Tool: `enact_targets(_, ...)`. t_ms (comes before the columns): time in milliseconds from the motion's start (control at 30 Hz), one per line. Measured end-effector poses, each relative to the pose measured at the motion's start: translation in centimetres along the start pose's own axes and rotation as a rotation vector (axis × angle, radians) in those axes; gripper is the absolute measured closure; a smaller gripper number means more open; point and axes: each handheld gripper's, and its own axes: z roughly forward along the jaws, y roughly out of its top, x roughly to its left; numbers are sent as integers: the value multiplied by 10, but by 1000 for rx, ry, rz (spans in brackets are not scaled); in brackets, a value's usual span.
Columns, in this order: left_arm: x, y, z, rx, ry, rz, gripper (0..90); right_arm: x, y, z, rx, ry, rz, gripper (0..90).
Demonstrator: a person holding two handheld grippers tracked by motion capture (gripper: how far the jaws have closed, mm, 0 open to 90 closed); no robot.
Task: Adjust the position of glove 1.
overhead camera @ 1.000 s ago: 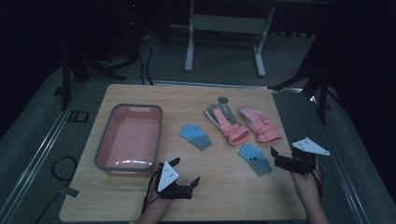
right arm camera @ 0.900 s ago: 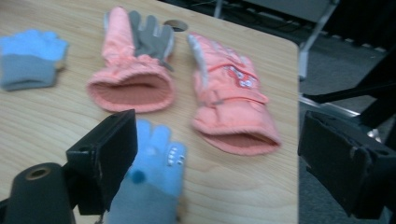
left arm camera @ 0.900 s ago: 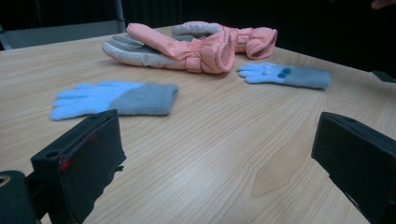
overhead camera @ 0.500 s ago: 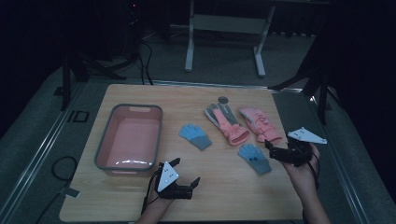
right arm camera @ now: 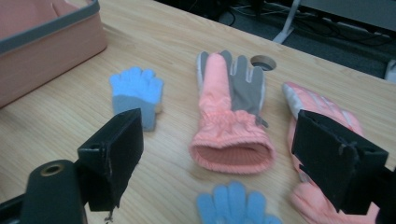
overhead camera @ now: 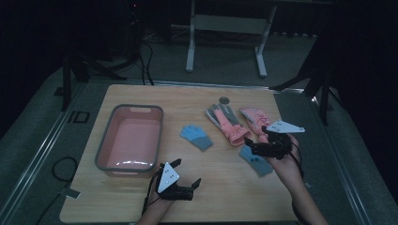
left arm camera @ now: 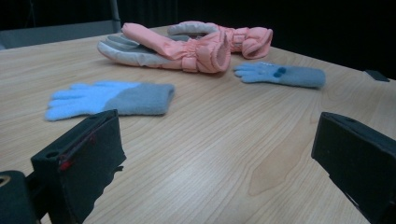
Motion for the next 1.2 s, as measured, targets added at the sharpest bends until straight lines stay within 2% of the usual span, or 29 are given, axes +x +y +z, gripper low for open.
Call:
enact_targets(100, 0, 0, 0, -1, -1, 2, 22, 6, 1, 7, -8, 3, -15, 213)
enact_targets(133, 0, 0, 0, -1, -1, 6, 22, 12, 1, 17, -7, 19, -24, 226)
enact_targets(233, -1, 0, 0, -2, -3, 4, 22, 16, 1, 25, -3, 42, -13, 228)
enact_targets(300, -1, 0, 0, -1, -2, 5, 22, 23, 2, 40, 14, 76, -30, 251)
enact_targets(333, -1, 0, 0, -2, -4, 4, 22, 23, 2, 40, 14, 76, -30, 251)
enact_targets(400, 0, 0, 0, -1, -9, 1, 22, 28, 3, 51, 33, 93, -48, 308)
enact_targets(433, 0, 0, -1, -3, -11, 1, 22, 31, 4, 57, 35, 111, -56, 313)
enact_targets(500, 0, 0, -1, -6, -11, 2, 22, 35, 5, 68, 47, 144, -74, 383)
enact_targets(567, 0, 0, -1, -7, -12, 4, 22, 37, 6, 74, 57, 162, -76, 397)
enact_targets(600, 0, 0, -1, -7, -12, 6, 22, 44, 9, 92, 88, 187, -98, 466)
enact_targets(667, 0, 0, -1, -7, -13, 6, 22, 46, 10, 98, 91, 191, -106, 483)
enact_targets(733, 0, -1, -1, -8, -19, 5, 22, 52, 12, 117, 103, 236, -148, 508)
enact_targets(767, 0, -1, -1, -8, -19, 5, 22, 52, 12, 117, 103, 236, -148, 508)
enact_targets(867, 0, -1, -1, -11, -22, 1, 22, 60, 14, 142, 151, 241, -200, 551)
enact_targets(967, 0, -1, -1, -10, -23, 0, 22, 61, 15, 152, 159, 257, -197, 573)
enact_targets(1033, 0, -1, -1, -10, -23, 0, 22, 62, 16, 166, 167, 291, -183, 583)
enact_targets(1100, 0, -1, -1, -10, -22, 0, 22, 63, 17, 171, 170, 293, -187, 597)
enact_targets(1133, 0, -1, -2, -10, -22, 1, 22, 66, 17, 180, 192, 309, -214, 598)
enact_targets(1200, 0, -1, -1, -8, -23, 3, 22, 69, 17, 189, 211, 293, -256, 599)
